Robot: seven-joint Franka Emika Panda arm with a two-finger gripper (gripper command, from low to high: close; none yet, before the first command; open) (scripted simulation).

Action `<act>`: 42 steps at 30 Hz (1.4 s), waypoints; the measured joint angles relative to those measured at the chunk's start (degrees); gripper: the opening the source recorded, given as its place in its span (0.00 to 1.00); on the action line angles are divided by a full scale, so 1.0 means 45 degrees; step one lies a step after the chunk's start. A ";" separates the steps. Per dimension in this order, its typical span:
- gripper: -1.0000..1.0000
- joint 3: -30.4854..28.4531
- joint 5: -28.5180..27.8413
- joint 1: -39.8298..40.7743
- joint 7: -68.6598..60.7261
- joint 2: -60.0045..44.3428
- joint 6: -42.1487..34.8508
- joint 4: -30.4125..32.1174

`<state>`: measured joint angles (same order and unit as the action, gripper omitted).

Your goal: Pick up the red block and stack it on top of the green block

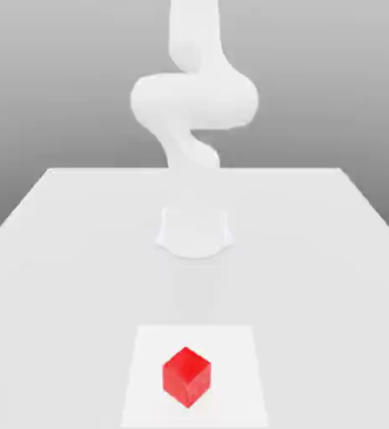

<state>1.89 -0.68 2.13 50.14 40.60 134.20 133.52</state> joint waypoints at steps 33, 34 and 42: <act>0.00 0.0821 -0.1497 0.1421 0.8890 -1.3151 0.7126 0.3164; 0.00 0.0822 -0.1501 0.1422 0.8895 -1.3151 0.7134 0.3164; 0.00 0.1282 -0.0430 0.1861 0.8108 -1.0859 0.5055 0.3370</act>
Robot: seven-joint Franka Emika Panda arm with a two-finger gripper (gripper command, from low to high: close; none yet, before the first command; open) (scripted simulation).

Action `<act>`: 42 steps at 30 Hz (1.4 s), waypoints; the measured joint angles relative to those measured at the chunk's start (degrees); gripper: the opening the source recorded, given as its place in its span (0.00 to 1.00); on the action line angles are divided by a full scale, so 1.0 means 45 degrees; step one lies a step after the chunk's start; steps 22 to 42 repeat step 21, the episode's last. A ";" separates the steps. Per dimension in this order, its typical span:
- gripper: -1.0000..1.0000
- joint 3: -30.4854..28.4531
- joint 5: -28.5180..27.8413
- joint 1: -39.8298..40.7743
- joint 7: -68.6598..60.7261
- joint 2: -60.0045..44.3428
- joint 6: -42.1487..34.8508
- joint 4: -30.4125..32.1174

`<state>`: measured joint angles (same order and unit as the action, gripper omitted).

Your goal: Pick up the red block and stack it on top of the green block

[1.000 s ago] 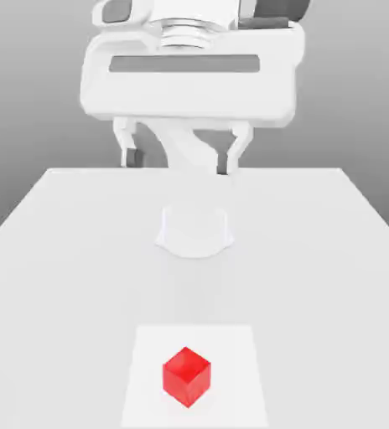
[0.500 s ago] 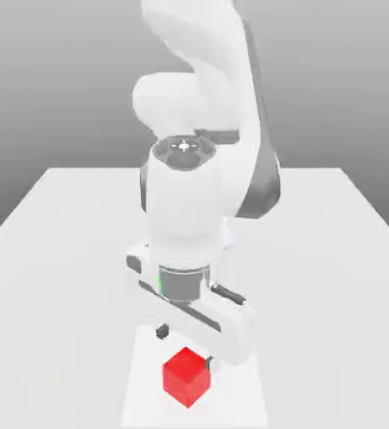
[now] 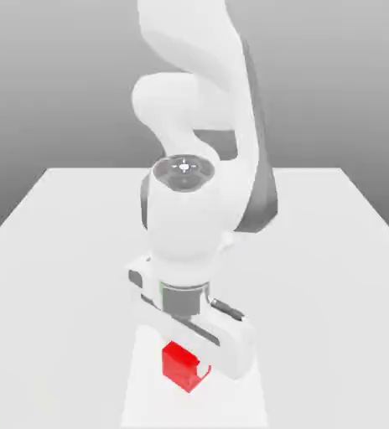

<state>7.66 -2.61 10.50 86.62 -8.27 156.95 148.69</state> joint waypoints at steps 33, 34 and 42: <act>1.00 -0.3178 0.1904 0.4275 -0.1146 -0.4381 -0.2101 -0.6433; 1.00 -0.3178 0.1904 0.4275 -0.1146 -0.4381 -0.2101 -0.6433; 1.00 -0.3178 0.1904 0.4275 -0.1146 -0.4381 -0.2101 -0.6433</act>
